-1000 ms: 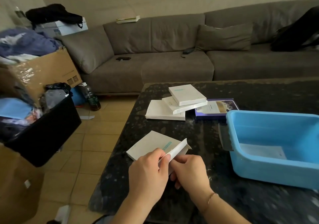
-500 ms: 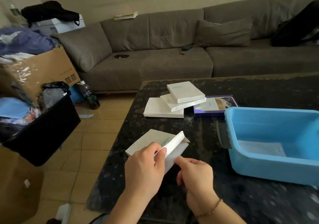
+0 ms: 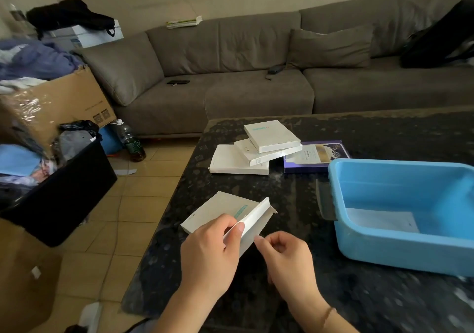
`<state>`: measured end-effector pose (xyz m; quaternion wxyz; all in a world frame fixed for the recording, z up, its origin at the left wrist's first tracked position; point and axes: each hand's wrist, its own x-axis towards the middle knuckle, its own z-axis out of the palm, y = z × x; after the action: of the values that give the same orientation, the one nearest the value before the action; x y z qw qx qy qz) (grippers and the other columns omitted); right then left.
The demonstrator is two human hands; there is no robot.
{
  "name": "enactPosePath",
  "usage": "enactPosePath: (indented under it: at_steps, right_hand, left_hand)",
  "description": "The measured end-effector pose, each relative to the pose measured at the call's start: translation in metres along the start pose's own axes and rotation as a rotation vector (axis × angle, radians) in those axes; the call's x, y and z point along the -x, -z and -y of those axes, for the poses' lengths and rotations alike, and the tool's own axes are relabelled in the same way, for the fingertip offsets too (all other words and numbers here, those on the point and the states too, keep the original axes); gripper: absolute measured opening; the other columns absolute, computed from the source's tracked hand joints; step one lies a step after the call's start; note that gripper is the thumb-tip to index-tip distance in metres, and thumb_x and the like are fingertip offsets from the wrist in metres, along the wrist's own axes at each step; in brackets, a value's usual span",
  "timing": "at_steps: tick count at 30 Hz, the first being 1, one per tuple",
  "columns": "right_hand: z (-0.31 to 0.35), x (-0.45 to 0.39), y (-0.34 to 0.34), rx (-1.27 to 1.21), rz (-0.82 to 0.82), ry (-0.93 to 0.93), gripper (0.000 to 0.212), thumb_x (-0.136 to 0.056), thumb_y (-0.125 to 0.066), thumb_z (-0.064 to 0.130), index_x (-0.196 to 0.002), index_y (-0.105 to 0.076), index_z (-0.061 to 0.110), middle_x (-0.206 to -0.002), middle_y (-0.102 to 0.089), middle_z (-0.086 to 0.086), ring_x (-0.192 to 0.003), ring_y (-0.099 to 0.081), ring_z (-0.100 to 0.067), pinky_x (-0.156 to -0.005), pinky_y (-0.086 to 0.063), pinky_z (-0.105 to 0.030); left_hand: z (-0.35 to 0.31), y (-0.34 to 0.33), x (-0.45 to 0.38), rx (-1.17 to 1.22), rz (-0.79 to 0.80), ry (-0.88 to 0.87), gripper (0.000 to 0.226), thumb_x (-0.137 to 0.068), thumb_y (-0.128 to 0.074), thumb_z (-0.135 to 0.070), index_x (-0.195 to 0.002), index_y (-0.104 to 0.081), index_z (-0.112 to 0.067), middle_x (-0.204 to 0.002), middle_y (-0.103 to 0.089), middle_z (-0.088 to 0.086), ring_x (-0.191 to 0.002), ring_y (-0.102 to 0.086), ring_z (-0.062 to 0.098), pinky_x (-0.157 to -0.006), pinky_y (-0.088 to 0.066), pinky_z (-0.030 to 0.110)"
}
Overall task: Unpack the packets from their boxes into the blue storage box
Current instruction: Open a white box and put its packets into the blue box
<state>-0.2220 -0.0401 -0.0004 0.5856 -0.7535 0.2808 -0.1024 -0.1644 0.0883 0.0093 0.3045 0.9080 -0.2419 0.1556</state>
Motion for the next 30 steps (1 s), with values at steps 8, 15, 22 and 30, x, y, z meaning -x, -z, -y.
enactPosePath:
  at_steps: [8, 15, 22, 30]
  right_hand:
    - [0.002, -0.010, -0.009, 0.063, 0.147, -0.147, 0.019, -0.090, -0.063, 0.026, -0.078, -0.077, 0.025, -0.050, -0.063, 0.003, -0.038, -0.054, -0.011, -0.045, -0.048, -0.023]
    - [0.014, -0.008, -0.017, -0.157, 0.257, -0.419, 0.021, -0.092, -0.051, 0.004, -0.080, -0.068, 0.005, -0.038, -0.047, -0.001, -0.032, -0.044, -0.015, -0.037, -0.032, -0.017]
    - [0.013, -0.004, -0.010, -0.190, 0.207, -0.363, 0.029, -0.086, -0.071, 0.013, -0.058, -0.065, 0.006, -0.037, -0.047, -0.004, -0.031, -0.039, -0.015, -0.033, -0.031, -0.017]
    - [-0.011, 0.003, 0.035, 0.106, 0.186, -0.183, 0.034, -0.098, -0.054, 0.029, -0.077, -0.063, 0.004, -0.044, -0.057, 0.001, -0.035, -0.051, -0.015, -0.040, -0.039, -0.021]
  left_hand:
    - [0.001, -0.007, 0.010, -0.058, 0.019, -0.089, 0.026, -0.093, -0.050, -0.044, -0.077, -0.058, -0.025, -0.084, -0.074, -0.008, -0.077, -0.072, 0.008, -0.049, -0.040, 0.002]
    - [-0.001, -0.015, 0.019, 0.005, 0.000, -0.173, 0.024, -0.095, -0.055, -0.043, -0.080, -0.058, -0.024, -0.089, -0.073, -0.007, -0.086, -0.071, 0.009, -0.056, -0.052, 0.008]
    - [0.005, -0.013, 0.011, -0.037, 0.008, -0.145, 0.030, -0.096, -0.048, -0.048, -0.081, -0.058, -0.024, -0.086, -0.073, -0.007, -0.086, -0.071, 0.009, -0.049, -0.054, 0.015]
    - [0.012, -0.016, 0.013, -0.074, 0.240, -0.167, 0.019, -0.087, -0.064, -0.052, -0.088, -0.057, -0.034, -0.094, -0.063, -0.022, -0.096, -0.057, 0.000, -0.070, -0.035, 0.002]
